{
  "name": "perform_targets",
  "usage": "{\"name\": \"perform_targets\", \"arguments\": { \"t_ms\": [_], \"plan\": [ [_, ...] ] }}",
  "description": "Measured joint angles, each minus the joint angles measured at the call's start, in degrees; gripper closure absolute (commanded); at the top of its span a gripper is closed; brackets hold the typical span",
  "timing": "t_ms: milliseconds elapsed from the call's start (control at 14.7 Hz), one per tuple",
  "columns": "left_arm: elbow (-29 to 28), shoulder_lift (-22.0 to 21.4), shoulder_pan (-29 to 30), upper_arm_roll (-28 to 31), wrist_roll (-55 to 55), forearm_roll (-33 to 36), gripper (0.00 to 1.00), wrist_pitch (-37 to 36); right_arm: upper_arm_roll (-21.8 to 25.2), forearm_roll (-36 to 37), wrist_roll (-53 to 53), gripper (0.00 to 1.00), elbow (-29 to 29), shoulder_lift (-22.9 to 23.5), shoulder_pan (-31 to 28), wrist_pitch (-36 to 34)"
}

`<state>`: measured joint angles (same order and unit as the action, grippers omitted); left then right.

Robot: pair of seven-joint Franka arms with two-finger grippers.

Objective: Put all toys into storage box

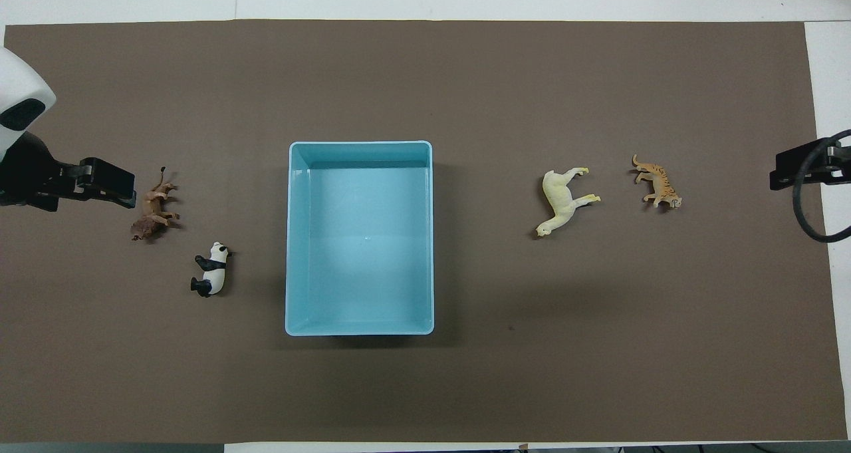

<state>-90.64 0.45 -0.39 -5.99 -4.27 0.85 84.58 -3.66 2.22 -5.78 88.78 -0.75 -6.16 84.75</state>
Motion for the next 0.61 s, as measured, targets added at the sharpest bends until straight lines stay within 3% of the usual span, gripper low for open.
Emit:
{"name": "perform_targets", "arguments": {
  "t_ms": [612],
  "plan": [
    [0.0,0.0,0.0,0.0,0.0,0.0,0.00,-0.4,0.2,0.0,0.0,0.00,-0.3,-0.2,-0.1,0.0]
  ]
}}
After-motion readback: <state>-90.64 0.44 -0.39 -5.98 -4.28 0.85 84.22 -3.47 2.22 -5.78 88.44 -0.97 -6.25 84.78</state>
